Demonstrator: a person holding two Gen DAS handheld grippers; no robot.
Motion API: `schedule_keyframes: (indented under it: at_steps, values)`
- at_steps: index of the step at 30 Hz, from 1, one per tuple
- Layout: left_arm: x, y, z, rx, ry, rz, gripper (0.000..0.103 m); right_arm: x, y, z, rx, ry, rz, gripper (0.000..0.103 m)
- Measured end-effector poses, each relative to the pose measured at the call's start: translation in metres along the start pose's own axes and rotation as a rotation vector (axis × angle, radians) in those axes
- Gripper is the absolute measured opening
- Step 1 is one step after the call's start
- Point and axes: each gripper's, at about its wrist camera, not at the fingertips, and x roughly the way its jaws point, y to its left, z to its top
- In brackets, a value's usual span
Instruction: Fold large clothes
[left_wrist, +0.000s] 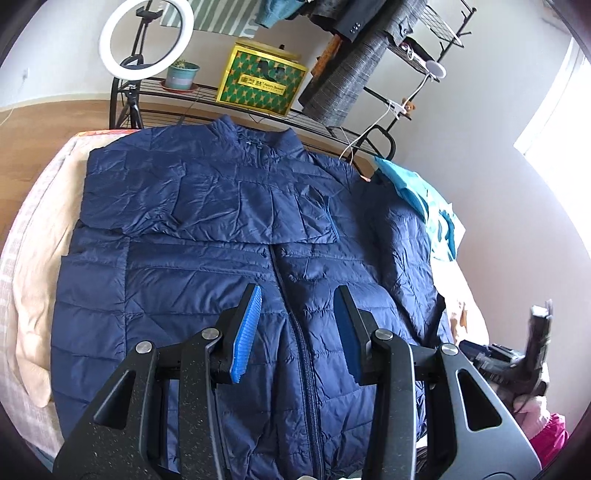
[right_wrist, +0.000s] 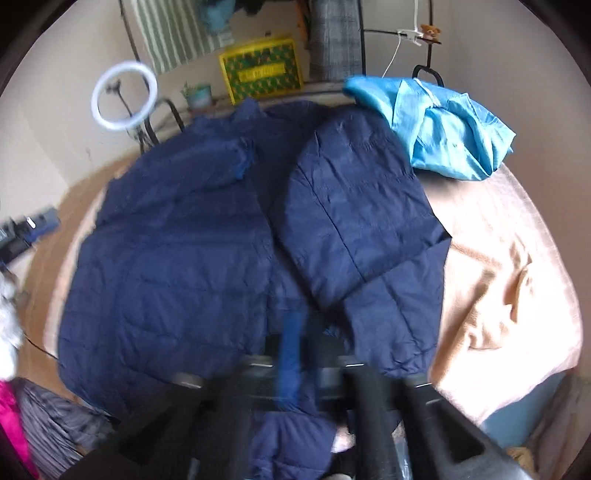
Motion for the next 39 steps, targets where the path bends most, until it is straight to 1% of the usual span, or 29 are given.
schedule_keyframes:
  at_steps: [1,2,4,5,6,8,9,10,13,16,19,21,22,25,28,30,31,32,33,34,35,37,39]
  values:
    - [-0.002,0.001,0.0,-0.002,-0.005,-0.001,0.04,0.008,0.0,-0.002,-0.014,0.025,-0.007,0.069]
    - [-0.004,0.002,0.001,-0.003,-0.009,-0.002,0.04,0.015,0.0,-0.005,-0.029,0.048,-0.017,0.067]
    - [-0.005,0.002,0.001,-0.003,-0.013,-0.002,0.04,0.029,0.001,-0.013,-0.065,0.101,-0.07,0.062]
    - [-0.005,0.002,0.001,-0.003,-0.013,-0.001,0.04,0.036,0.0,-0.016,-0.073,0.124,-0.097,0.051]
    - [-0.005,0.002,0.001,-0.002,-0.012,-0.001,0.04,0.044,-0.004,-0.017,-0.065,0.151,-0.118,0.034]
    - [-0.006,0.002,0.001,-0.001,-0.011,-0.003,0.04,0.049,-0.014,-0.019,-0.018,0.171,-0.102,0.013]
    - [-0.006,0.002,0.001,0.002,-0.01,-0.003,0.04,0.046,-0.02,-0.018,0.016,0.16,-0.081,0.005]
    - [-0.007,0.002,0.002,0.003,-0.009,-0.003,0.04,0.04,-0.025,-0.017,0.05,0.143,-0.06,0.001]
    - [-0.006,0.002,0.001,-0.001,-0.01,-0.004,0.04,0.008,-0.027,-0.009,0.126,0.043,0.038,0.0]
    - [-0.007,0.004,0.001,-0.018,-0.011,-0.016,0.04,-0.022,-0.014,0.007,0.189,-0.058,0.181,0.0]
    - [-0.009,0.008,0.001,-0.032,-0.019,-0.019,0.04,-0.033,0.016,0.026,0.173,-0.132,0.311,0.0]
    - [-0.008,0.011,0.002,-0.04,-0.021,-0.018,0.04,-0.029,0.042,0.038,0.138,-0.155,0.382,0.0]
    - [-0.008,0.012,0.003,-0.043,-0.019,-0.019,0.04,-0.024,0.055,0.043,0.118,-0.156,0.397,0.0]
    - [-0.005,0.017,0.003,-0.051,-0.013,-0.006,0.04,0.004,0.089,0.052,0.063,-0.138,0.421,0.0]
    - [0.002,0.025,0.0,-0.065,0.019,-0.006,0.04,0.038,0.109,0.058,0.031,-0.079,0.45,0.002]
    - [0.01,0.029,-0.005,-0.076,0.052,-0.01,0.042,0.054,0.113,0.062,0.008,-0.052,0.429,0.011]
    - [0.014,0.03,-0.007,-0.082,0.07,-0.017,0.044,0.057,0.114,0.063,0.001,-0.043,0.413,0.02]
    - [0.018,0.03,-0.009,-0.086,0.084,-0.027,0.048,0.058,0.114,0.063,-0.003,-0.042,0.39,0.035]
    - [0.022,0.029,-0.011,-0.091,0.099,-0.043,0.049,0.056,0.108,0.063,-0.003,-0.054,0.372,0.036]
    - [0.029,0.027,-0.013,-0.093,0.122,-0.074,0.05,0.051,0.105,0.066,0.0,-0.063,0.379,0.036]
    - [0.035,0.024,-0.015,-0.098,0.14,-0.096,0.054,0.046,0.104,0.068,0.008,-0.077,0.388,0.036]
    - [0.052,0.017,-0.019,-0.116,0.183,-0.139,0.057,0.029,0.091,0.079,0.031,-0.14,0.38,0.037]
    - [0.074,0.005,-0.023,-0.125,0.234,-0.168,0.058,0.011,0.075,0.086,0.049,-0.213,0.344,0.043]
